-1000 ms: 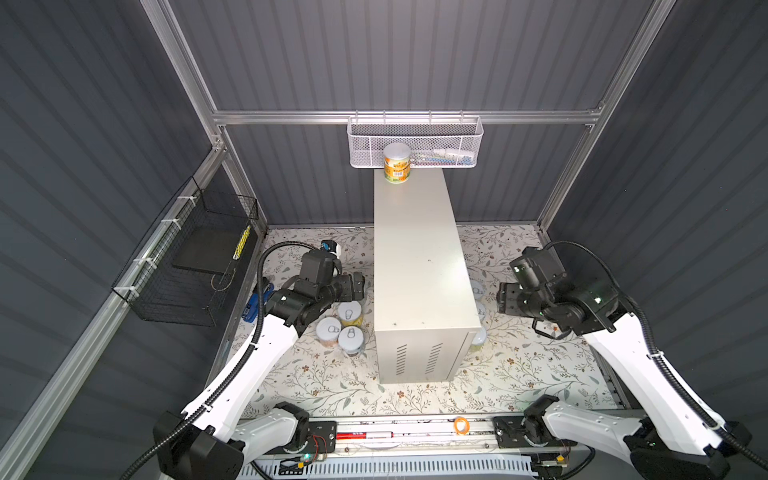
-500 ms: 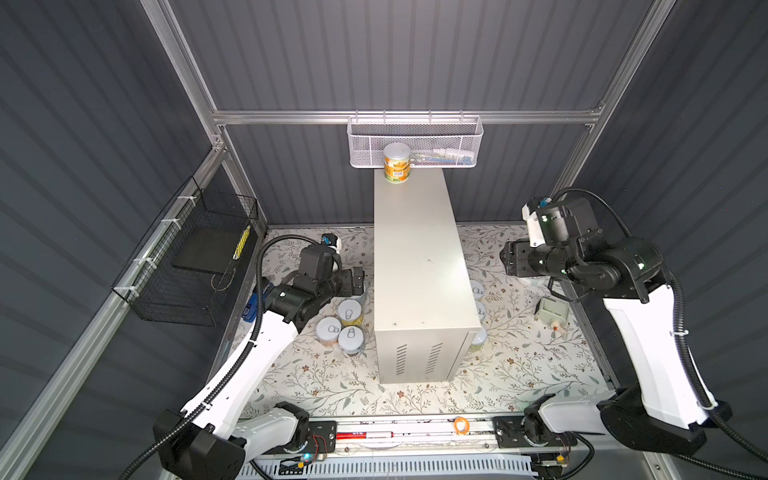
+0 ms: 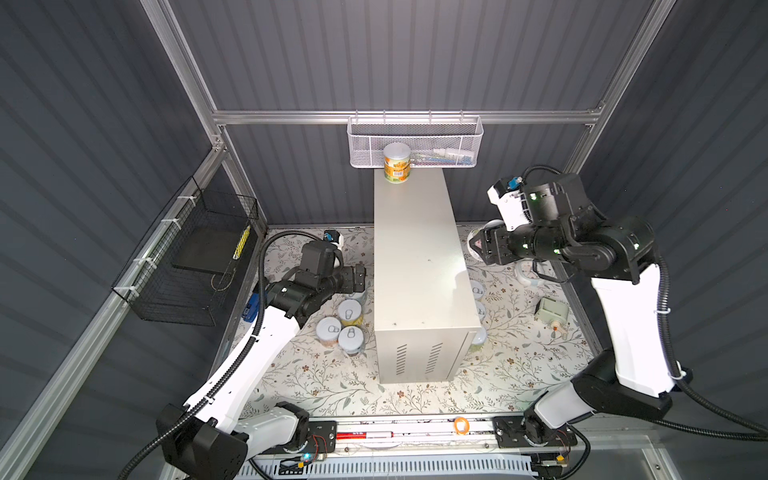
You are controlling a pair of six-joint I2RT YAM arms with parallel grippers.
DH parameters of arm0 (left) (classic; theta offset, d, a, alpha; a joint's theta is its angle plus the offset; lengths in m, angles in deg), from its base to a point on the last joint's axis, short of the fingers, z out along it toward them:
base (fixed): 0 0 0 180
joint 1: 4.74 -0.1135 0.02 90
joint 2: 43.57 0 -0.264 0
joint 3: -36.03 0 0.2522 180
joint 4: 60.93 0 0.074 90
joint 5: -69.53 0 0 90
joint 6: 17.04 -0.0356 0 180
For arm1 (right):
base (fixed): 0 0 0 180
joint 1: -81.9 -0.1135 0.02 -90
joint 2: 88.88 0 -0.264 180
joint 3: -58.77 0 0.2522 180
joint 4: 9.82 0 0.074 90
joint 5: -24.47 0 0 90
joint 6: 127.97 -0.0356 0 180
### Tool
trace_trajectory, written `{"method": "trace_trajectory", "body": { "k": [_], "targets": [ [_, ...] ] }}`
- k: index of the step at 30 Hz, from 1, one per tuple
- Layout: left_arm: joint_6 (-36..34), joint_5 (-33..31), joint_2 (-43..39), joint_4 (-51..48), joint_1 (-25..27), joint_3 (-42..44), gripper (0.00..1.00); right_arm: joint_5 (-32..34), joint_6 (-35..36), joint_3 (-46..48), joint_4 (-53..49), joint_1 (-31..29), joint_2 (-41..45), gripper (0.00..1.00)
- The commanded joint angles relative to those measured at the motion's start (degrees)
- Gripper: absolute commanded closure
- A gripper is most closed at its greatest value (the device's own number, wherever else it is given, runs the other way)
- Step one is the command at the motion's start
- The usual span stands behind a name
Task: Place and organize the canned foods onto the counter
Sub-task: 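Lift the pink-labelled can with the right gripper above the cabinet top, then lower the pink-labelled can onto the cabinet top with the right gripper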
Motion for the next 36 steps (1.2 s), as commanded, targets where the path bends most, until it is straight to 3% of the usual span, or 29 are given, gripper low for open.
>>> {"method": "trace_trajectory", "body": {
  "k": [1, 9, 17, 18, 19, 20, 21, 23, 24, 25, 36],
  "targets": [
    [-1.5, 0.6, 0.0, -1.3, 0.1, -1.6, 0.01, -1.3, 0.7, -2.4, 2.9, -1.9, -1.8, 1.0],
    [-1.5, 1.5, 1.3, -0.4, 0.1, -1.1, 0.01, -1.0, 0.4, -9.0, 1.4, -4.9, -8.8, 1.0],
    [-1.4, 1.6, 1.7, 0.5, 0.1, -0.2, 0.01, 0.8, -0.4, -8.9, 1.5, -6.0, -11.8, 1.0],
    [-1.4, 1.6, 1.8, 0.6, 0.1, -0.1, 0.01, 1.0, -0.4, -8.9, 1.3, -6.1, -12.1, 0.96],
    [-1.4, 1.6, 1.9, 0.5, 0.1, -0.1, 0.01, 1.2, -0.6, -9.0, 1.3, -6.1, -12.3, 0.85],
    [-1.4, 1.6, 2.0, 0.6, 0.1, -0.2, 0.01, 1.3, -0.7, -8.9, 1.2, -6.1, -12.5, 0.61],
    [-1.5, 1.6, 2.1, 0.7, 0.1, -0.2, 0.01, 1.2, -0.7, -9.0, 1.1, -6.1, -12.8, 0.47],
    [-1.6, 1.5, 2.2, 0.8, 0.1, -0.2, 0.01, 1.3, -1.0, -8.9, 1.0, -6.2, -13.2, 0.27],
    [-1.6, 1.4, 2.3, 0.9, 0.1, 0.0, 0.01, 1.5, -1.0, -9.0, 0.9, -6.2, -13.5, 0.1],
    [-1.6, 1.4, 2.4, 1.0, 0.1, -0.1, 0.01, 1.5, -1.0, -9.0, 0.9, -6.2, -13.8, 0.01],
    [-1.8, 1.0, 2.6, 1.6, 0.1, 0.4, 0.01, 2.8, -1.2, -11.7, 1.8, -6.2, -13.8, 0.01]
  ]
}}
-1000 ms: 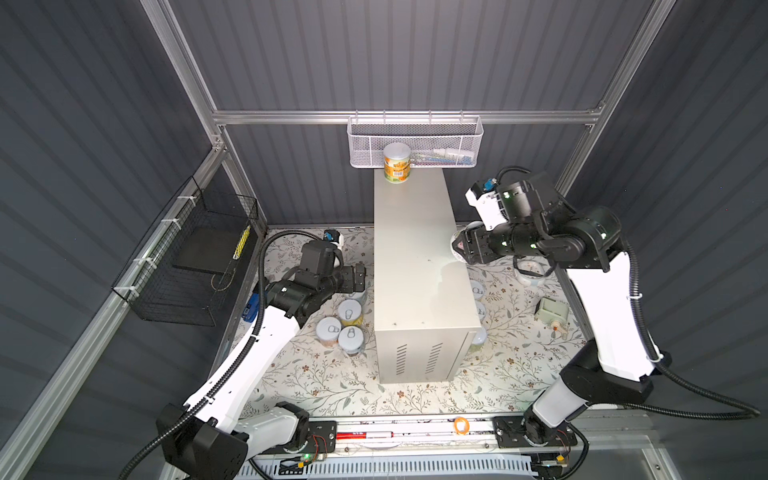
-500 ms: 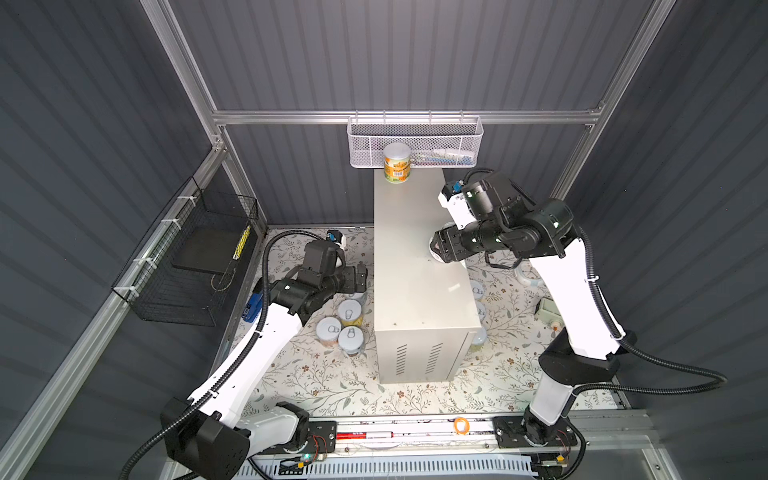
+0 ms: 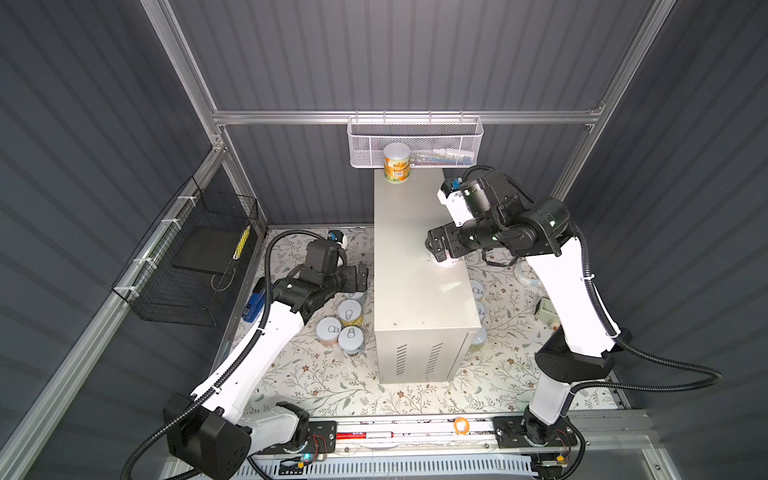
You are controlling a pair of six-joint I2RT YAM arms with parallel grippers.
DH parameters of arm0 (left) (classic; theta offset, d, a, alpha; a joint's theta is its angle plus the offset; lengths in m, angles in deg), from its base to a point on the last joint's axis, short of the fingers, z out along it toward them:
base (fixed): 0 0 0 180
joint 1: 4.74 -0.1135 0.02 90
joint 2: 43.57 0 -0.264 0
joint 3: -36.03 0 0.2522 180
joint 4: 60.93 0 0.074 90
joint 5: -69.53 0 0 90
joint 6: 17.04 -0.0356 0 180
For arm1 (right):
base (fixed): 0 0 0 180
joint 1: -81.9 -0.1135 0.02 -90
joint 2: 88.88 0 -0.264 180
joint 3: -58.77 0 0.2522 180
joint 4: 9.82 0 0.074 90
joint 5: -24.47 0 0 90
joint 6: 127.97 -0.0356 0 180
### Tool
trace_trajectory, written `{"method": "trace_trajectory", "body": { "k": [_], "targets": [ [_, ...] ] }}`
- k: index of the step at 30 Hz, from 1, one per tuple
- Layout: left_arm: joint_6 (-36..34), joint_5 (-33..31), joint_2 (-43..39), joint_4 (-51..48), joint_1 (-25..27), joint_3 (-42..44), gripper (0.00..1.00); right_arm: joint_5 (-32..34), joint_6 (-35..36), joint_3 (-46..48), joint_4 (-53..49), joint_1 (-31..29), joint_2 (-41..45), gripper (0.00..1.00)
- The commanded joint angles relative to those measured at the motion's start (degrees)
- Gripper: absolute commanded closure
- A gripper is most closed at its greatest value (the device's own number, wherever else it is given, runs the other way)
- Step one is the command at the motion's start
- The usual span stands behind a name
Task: Place and organize the canned foods onto the counter
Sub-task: 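Lower the pink-labelled can onto the cabinet top with the right gripper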
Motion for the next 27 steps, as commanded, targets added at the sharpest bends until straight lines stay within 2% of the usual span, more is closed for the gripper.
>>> {"method": "trace_trajectory", "body": {
  "k": [1, 11, 15, 17, 23, 27],
  "targets": [
    [-1.3, 0.5, 0.3, 0.7, 0.1, 0.3, 0.01, 1.4, -0.4, -2.3, 1.4, -0.2, 0.4, 0.01],
    [-1.1, 0.1, 0.0, 1.1, 0.0, 0.0, 0.01, -0.3, -0.8, 0.4, 6.9, -0.3, 7.9, 0.01],
    [-0.8, 0.4, 0.2, 1.1, 0.1, 0.0, 0.01, -1.5, -1.5, 9.4, 10.0, -1.4, 15.4, 0.17],
    [-0.5, 0.7, 0.4, 1.2, 0.1, 0.0, 0.01, -0.6, -2.6, 13.4, 10.3, -2.5, 18.2, 0.21],
    [0.2, 1.4, 0.3, 1.7, 0.1, 0.1, 0.01, 2.4, -7.1, 27.8, 13.5, -7.6, 25.3, 0.22],
    [0.3, 1.4, -0.2, 1.8, 0.0, 0.3, 0.01, 2.9, -9.5, 36.1, 17.3, -8.4, 27.0, 0.23]
  ]
}}
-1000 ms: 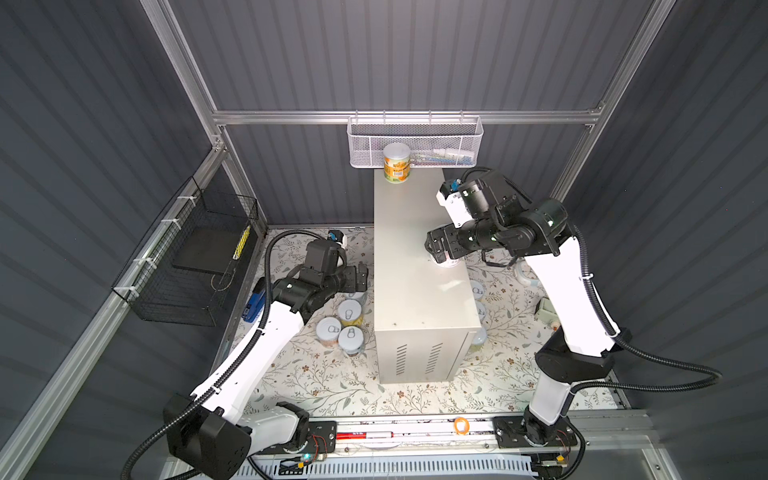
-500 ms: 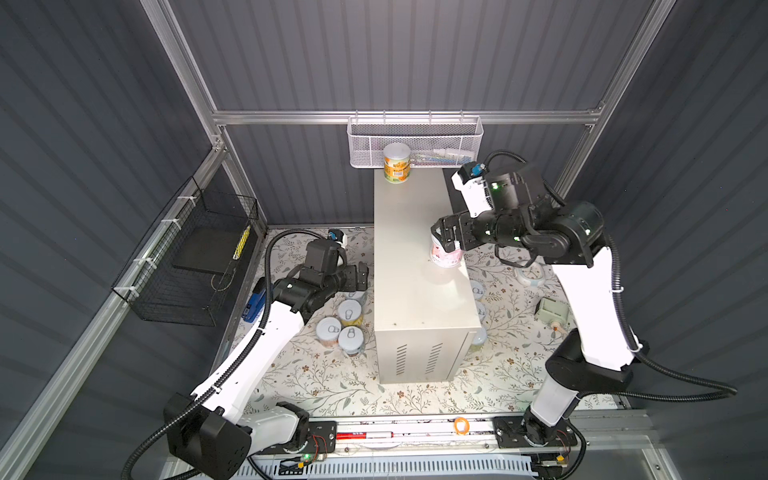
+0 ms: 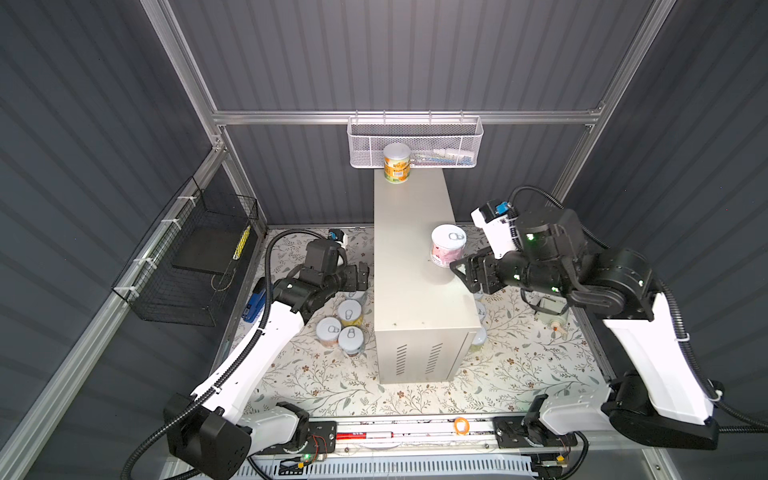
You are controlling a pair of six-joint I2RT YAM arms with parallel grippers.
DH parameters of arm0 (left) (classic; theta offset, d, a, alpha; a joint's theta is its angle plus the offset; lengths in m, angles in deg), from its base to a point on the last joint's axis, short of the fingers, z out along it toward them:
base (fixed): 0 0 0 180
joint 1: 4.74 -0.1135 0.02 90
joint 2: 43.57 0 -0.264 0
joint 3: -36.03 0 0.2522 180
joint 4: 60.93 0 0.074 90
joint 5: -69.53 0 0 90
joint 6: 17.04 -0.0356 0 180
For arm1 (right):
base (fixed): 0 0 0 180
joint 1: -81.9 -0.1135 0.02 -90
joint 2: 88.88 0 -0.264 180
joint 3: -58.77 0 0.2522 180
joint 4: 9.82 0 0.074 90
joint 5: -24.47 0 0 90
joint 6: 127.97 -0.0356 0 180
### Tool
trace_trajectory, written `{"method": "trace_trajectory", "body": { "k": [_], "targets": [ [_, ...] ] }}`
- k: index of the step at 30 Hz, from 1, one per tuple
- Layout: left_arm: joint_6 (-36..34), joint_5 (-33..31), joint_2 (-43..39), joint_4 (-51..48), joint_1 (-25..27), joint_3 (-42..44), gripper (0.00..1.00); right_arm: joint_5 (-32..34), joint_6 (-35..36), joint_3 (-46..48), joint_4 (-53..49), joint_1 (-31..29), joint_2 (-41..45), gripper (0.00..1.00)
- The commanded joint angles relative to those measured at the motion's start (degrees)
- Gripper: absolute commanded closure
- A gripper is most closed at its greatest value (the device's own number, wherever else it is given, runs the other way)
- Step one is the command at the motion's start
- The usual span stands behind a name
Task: Place and organize the canned foods onto the counter
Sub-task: 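Lower the pink-labelled can onto the cabinet top with the right gripper, then slide the pink-labelled can toward the orange can under the basket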
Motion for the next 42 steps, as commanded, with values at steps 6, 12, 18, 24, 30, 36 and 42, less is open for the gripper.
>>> {"method": "trace_trajectory", "body": {
  "k": [6, 12, 18, 24, 30, 36, 42],
  "targets": [
    [0.1, 1.4, -0.3, 0.3, 0.0, 0.6, 0.01, 5.5, -1.6, 4.9, 7.1, 0.1, -2.5, 0.31],
    [0.2, 1.5, -0.3, 0.8, 0.0, 1.2, 0.01, 5.1, -0.9, 3.0, 8.3, 2.6, -5.1, 0.46],
    [0.0, 1.4, 0.3, 1.2, 0.0, 1.4, 0.01, 1.3, -0.3, 3.9, 11.7, 6.6, -6.1, 0.46],
    [-0.4, 1.5, 1.7, 1.8, 0.0, 1.0, 0.01, -1.9, 0.6, 4.5, 17.3, 9.5, -7.9, 0.46],
    [-0.4, 1.5, 3.3, 2.6, 0.0, 0.5, 0.01, -4.9, 1.3, 3.1, 19.5, 12.7, -11.7, 0.46],
    [-0.4, 1.7, 4.6, 3.3, 0.0, 0.6, 0.01, -7.3, 1.7, 3.8, 25.7, 16.3, -13.7, 0.46],
    [-0.3, 1.8, 5.1, 4.0, 0.0, 1.1, 0.01, -8.6, 3.1, 1.7, 30.6, 19.0, -18.1, 0.46]
  ]
}}
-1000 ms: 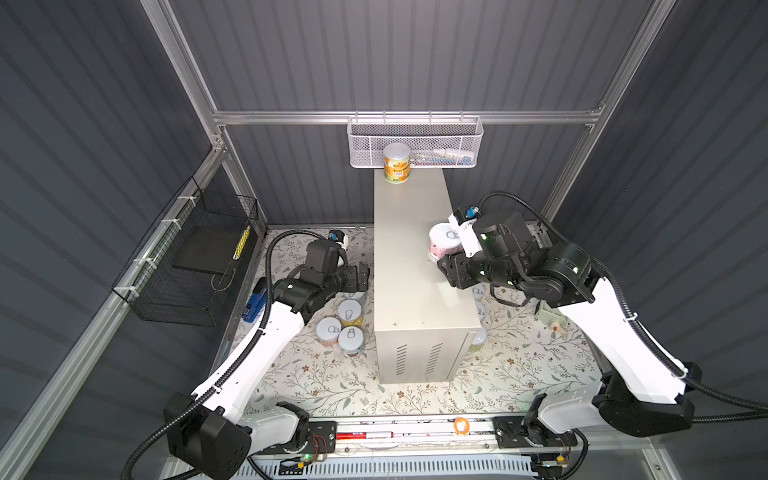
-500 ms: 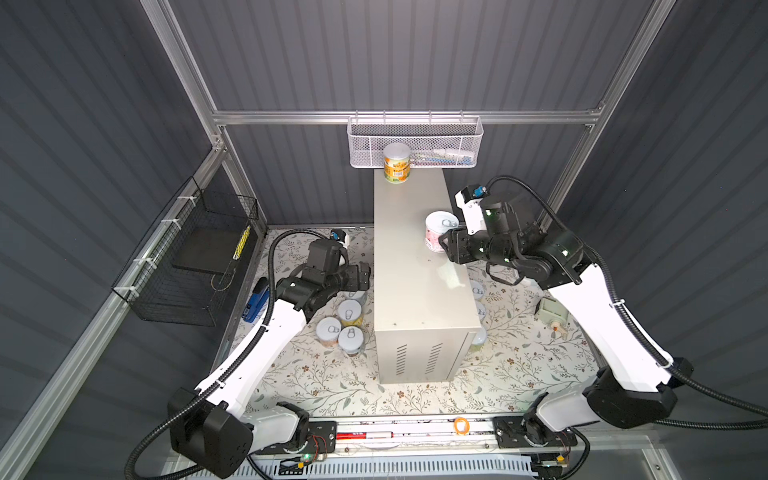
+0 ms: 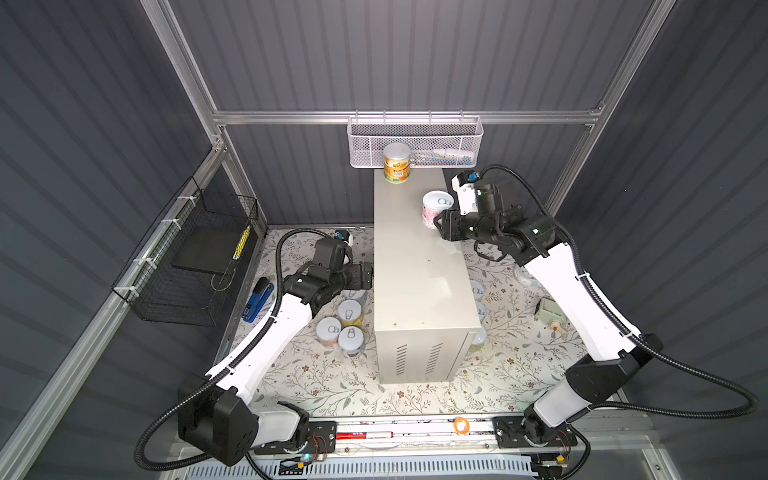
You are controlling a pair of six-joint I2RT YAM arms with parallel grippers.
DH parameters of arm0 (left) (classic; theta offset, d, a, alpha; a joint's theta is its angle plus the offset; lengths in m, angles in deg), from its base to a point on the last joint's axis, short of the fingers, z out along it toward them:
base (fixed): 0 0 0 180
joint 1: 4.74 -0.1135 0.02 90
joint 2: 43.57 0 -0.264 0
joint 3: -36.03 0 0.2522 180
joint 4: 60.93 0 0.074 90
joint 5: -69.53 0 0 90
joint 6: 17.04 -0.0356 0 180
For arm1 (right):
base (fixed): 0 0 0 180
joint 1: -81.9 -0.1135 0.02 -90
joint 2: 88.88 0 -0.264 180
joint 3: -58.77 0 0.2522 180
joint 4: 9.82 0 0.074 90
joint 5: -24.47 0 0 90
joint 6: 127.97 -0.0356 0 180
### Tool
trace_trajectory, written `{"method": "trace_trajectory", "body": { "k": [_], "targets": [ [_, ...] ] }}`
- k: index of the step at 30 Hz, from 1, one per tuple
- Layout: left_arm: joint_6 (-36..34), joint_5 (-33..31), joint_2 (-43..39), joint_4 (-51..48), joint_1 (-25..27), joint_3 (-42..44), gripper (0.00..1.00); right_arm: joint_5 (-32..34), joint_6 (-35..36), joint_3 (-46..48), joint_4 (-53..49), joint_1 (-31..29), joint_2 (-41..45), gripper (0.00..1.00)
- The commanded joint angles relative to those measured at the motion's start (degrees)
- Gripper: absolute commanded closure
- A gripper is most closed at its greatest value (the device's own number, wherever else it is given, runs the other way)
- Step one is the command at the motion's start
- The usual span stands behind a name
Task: Place and organize the canned foods onto the counter
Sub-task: 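Slide the pink-labelled can toward the orange can under the basket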
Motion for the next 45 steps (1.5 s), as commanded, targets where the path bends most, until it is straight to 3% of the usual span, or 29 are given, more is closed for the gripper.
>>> {"method": "trace_trajectory", "body": {
  "k": [1, 10, 21, 45],
  "targets": [
    [-0.3, 1.2, 0.4, 0.9, -0.1, 0.8, 0.01, -1.5, 2.0, -2.4, 4.8, 0.9, -2.5, 0.46],
    [-0.8, 1.0, 1.3, 0.6, -0.6, 0.3, 0.01, 0.3, 2.5, -8.7, 8.1, 2.0, -9.7, 0.45],
    [-1.0, 1.0, 1.6, 0.8, -1.3, 0.9, 0.01, 1.7, 3.2, -27.1, 3.0, 3.9, -21.9, 0.44],
    [-0.5, 1.3, 2.9, -0.1, -1.7, 0.3, 0.01, -2.8, 0.0, -34.7, 5.8, 6.8, -30.3, 0.44]
  ]
}}
